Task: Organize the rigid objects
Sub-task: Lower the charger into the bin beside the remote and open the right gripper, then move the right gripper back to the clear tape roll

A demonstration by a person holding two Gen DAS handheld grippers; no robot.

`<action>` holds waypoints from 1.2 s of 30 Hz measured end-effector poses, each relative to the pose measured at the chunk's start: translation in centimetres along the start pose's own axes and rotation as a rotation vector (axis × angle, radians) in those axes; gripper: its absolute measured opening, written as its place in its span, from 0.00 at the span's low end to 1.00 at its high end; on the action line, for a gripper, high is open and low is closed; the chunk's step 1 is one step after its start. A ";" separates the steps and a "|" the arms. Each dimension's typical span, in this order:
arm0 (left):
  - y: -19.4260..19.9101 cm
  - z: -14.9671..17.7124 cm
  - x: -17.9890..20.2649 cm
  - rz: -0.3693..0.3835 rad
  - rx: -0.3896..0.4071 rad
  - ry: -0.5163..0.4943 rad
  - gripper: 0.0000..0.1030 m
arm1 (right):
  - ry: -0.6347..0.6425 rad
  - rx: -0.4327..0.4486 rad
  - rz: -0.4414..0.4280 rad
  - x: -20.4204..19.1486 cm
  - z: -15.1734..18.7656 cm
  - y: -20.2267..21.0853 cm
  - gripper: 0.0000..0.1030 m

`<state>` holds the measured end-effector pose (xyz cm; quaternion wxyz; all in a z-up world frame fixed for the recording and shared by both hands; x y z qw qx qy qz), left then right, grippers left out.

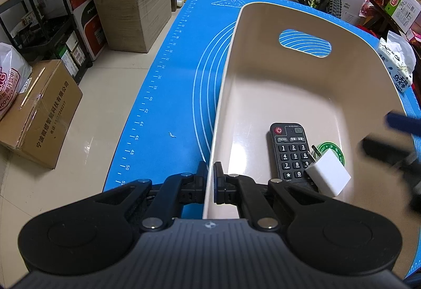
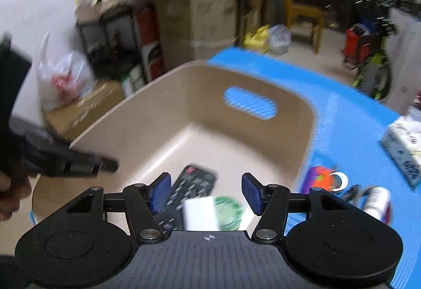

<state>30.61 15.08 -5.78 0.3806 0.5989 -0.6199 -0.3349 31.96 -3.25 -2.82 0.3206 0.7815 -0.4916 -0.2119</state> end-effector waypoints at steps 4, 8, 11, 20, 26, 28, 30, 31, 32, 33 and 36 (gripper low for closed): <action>0.0 0.0 0.0 -0.005 -0.001 0.000 0.06 | -0.088 0.089 0.054 3.0 -0.1 2.4 0.65; 0.1 0.0 0.1 -0.011 -0.001 -0.001 0.06 | -0.132 0.147 0.140 6.0 0.3 4.0 0.65; 0.1 0.0 0.1 -0.011 -0.001 -0.002 0.06 | -0.169 0.145 0.198 8.6 1.2 4.1 0.65; 0.0 0.0 0.2 -0.014 -0.001 -0.002 0.07 | -0.206 0.093 0.303 14.0 4.7 2.6 0.65; 0.1 0.0 0.2 -0.014 0.000 -0.004 0.07 | -0.195 0.033 0.312 15.7 6.1 0.9 0.65; 0.1 0.0 0.2 -0.013 0.000 -0.004 0.07 | -0.186 0.006 0.311 15.9 6.7 0.2 0.65; 0.1 0.0 0.2 -0.014 -0.001 -0.004 0.07 | -0.176 -0.025 0.318 16.3 7.2 -0.5 0.65; 0.1 0.0 0.2 -0.014 0.000 -0.004 0.07 | -0.173 -0.038 0.319 16.5 7.5 -0.8 0.65; 0.1 0.0 0.2 -0.014 0.000 -0.004 0.07 | -0.171 -0.052 0.319 16.8 7.8 -1.1 0.65; 0.1 0.0 0.2 -0.014 0.000 -0.003 0.07 | -0.170 -0.061 0.318 17.0 8.0 -1.3 0.65; 0.1 0.0 0.2 -0.015 0.000 -0.004 0.07 | -0.156 -0.081 0.317 17.4 8.6 -1.9 0.63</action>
Point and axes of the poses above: each gripper's, at about its wrist camera, not at the fingertips, and y roughly against the way its jaws point, x to its right, z to its underside, the point moved 1 cm from there along -y, roughly the way its jaws point, and after that the axes turned 3 degrees about y, right-handed, at the moved point
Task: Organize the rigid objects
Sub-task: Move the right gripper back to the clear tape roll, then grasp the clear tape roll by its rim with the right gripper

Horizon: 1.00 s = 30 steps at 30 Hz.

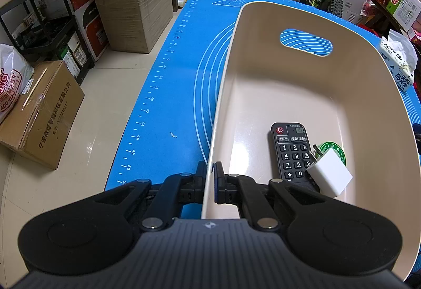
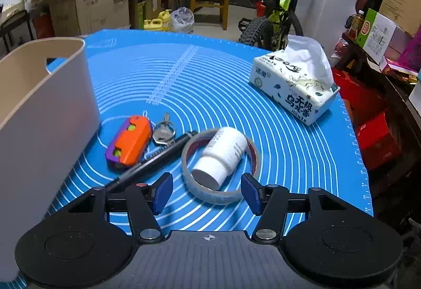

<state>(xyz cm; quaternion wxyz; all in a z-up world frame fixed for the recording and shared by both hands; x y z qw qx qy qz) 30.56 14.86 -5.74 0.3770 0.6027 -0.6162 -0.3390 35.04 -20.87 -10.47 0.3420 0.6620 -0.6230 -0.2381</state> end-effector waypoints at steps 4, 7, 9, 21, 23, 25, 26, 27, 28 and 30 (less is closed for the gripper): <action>0.0 0.0 0.0 -0.001 0.000 -0.001 0.07 | 0.040 -0.006 -0.002 -0.3 0.2 -0.7 0.61; 0.0 -0.1 0.1 -0.005 0.000 -0.005 0.07 | 0.074 -0.009 -0.011 -0.6 0.1 -1.0 0.58; -0.1 -0.1 0.1 -0.005 0.000 -0.005 0.07 | 0.092 -0.020 0.000 -0.9 0.3 -1.3 0.57; -0.1 0.0 0.2 -0.005 0.002 -0.007 0.07 | 0.118 -0.010 0.032 -1.0 0.5 -1.4 0.56; -0.1 0.0 0.3 -0.004 0.002 -0.008 0.07 | 0.109 0.002 0.022 -0.8 0.4 -1.7 0.56; -0.1 0.0 0.2 -0.004 0.002 -0.008 0.07 | 0.109 -0.002 0.011 -0.9 0.4 -2.1 0.55; -0.1 0.0 0.2 -0.004 0.001 -0.009 0.07 | 0.122 -0.003 0.015 -1.0 0.4 -2.2 0.55; -0.1 0.0 0.2 -0.005 -0.001 -0.008 0.07 | 0.142 -0.008 0.022 -1.3 0.6 -2.3 0.55; -0.1 0.0 0.2 -0.005 -0.002 -0.008 0.07 | 0.152 -0.017 0.026 -1.4 0.7 -2.4 0.55; -0.2 0.0 0.3 -0.006 -0.002 -0.008 0.07 | 0.099 -0.027 0.005 -0.7 1.1 -2.4 0.54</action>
Point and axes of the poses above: each gripper's, at about its wrist camera, not at the fingertips, and y roughly against the way its jaws point, x to its right, z to its underside, the point moved 1 cm from there along -y, roughly the way its jaws point, and after that the axes turned 3 degrees about y, right-handed, at the moved point
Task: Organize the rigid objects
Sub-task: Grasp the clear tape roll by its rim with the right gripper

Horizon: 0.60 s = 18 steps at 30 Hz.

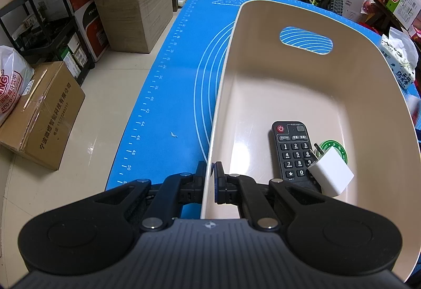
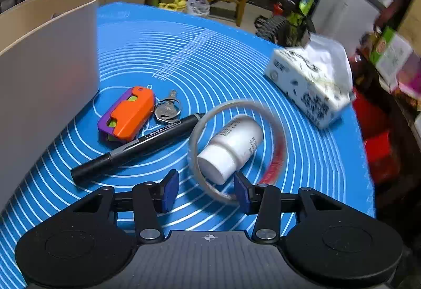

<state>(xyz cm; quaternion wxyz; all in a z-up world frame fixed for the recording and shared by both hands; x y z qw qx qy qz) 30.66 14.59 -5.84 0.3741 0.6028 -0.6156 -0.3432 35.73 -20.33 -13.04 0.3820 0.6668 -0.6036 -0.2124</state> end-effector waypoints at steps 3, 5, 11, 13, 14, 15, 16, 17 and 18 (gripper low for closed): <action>0.0 0.0 0.0 0.000 0.001 0.000 0.07 | -0.021 0.003 -0.010 0.4 0.3 0.1 0.54; 0.0 0.0 0.0 0.000 0.000 0.000 0.07 | -0.016 0.006 -0.002 0.2 0.4 0.2 0.52; 0.0 0.0 0.0 0.000 0.001 0.000 0.07 | -0.043 0.015 -0.005 0.2 0.6 0.5 0.25; 0.0 0.0 0.0 0.001 0.001 0.001 0.07 | -0.072 0.015 -0.016 0.6 0.6 0.6 0.25; 0.0 0.0 0.0 0.001 0.000 0.001 0.07 | -0.080 0.018 -0.017 0.7 0.7 0.6 0.25; 0.0 0.0 0.0 0.001 0.000 0.001 0.07 | -0.078 0.018 -0.009 0.7 0.7 0.6 0.24; 0.0 0.0 0.0 0.002 0.000 0.002 0.07 | -0.074 0.014 -0.001 0.6 0.8 0.6 0.23; 0.0 0.0 0.0 0.002 0.000 0.002 0.07 | -0.072 0.011 0.006 0.5 0.8 0.6 0.22; 0.0 0.0 0.0 0.002 0.000 0.001 0.07 | -0.073 0.010 0.012 0.5 0.8 0.7 0.19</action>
Point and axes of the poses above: each gripper's, at about its wrist camera, not at the fingertips, and y roughly against the way its jaws point, x to its right, z to its underside, the point moved 1 cm from there along -y, roughly the way its jaws point, and after that the axes turned 3 degrees about y, right-handed, at the moved point
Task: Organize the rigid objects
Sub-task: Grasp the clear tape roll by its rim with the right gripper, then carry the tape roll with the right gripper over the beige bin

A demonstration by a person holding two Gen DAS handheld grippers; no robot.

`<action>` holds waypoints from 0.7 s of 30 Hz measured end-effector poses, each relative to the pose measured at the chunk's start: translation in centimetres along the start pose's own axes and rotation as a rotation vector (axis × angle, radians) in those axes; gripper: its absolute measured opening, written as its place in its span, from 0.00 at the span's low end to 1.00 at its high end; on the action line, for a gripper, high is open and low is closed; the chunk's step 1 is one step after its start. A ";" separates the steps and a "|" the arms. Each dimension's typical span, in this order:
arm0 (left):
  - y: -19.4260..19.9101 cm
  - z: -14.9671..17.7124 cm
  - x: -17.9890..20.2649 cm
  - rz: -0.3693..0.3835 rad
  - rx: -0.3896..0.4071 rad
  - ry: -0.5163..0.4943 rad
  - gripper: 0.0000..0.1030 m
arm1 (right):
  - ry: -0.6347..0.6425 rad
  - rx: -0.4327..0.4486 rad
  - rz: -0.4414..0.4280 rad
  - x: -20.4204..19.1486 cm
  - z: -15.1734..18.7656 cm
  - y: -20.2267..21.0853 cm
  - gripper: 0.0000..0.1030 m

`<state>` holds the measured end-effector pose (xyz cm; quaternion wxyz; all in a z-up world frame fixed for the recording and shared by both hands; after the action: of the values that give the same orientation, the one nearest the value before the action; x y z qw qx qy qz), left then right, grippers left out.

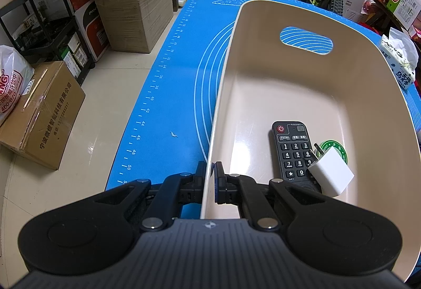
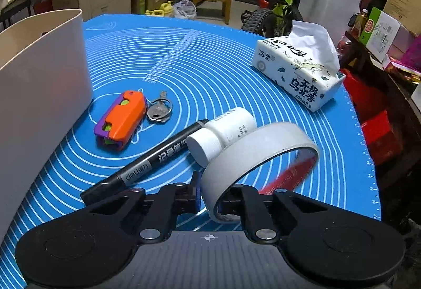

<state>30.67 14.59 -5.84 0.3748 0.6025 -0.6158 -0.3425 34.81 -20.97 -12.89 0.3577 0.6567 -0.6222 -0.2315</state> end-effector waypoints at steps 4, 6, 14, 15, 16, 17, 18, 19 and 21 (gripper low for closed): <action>0.0 0.0 0.0 0.001 0.000 0.001 0.07 | -0.022 0.016 0.023 0.4 -0.3 0.8 0.18; 0.0 0.0 0.0 0.000 0.000 0.001 0.07 | -0.035 0.032 0.029 0.7 -0.5 1.3 0.18; 0.0 0.0 0.0 0.000 0.000 0.000 0.07 | -0.074 0.093 0.029 0.9 -1.7 3.9 0.18; 0.0 0.0 0.0 0.000 0.000 0.000 0.07 | -0.078 0.108 0.028 0.9 -1.9 4.4 0.18; 0.0 0.0 0.0 0.000 0.000 0.000 0.07 | -0.076 0.124 0.027 0.8 -2.2 4.8 0.18; 0.0 0.0 0.0 0.000 0.000 0.000 0.07 | -0.077 0.142 0.027 0.7 -2.4 5.3 0.18; 0.0 0.0 0.0 0.001 0.000 0.000 0.07 | -0.082 0.161 0.025 0.6 -2.7 5.8 0.18; 0.0 0.0 0.0 0.000 0.000 0.000 0.07 | -0.088 0.182 0.019 0.5 -3.0 6.4 0.18; 0.0 0.0 0.0 0.000 0.000 0.000 0.07 | -0.092 0.227 0.006 0.2 -3.7 7.7 0.18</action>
<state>30.67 14.58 -5.85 0.3747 0.6025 -0.6158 -0.3427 32.64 -20.21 -4.69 0.2528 0.6798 -0.6622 -0.1885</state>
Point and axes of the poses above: each gripper's, at about its wrist camera, not at the fingertips, and y roughly against the way its jaws point, x to its right, z to its underside, the point moved 1 cm from there along -y, roughly the way its jaws point, and after that the axes turned 3 degrees about y, right-handed, at the moved point
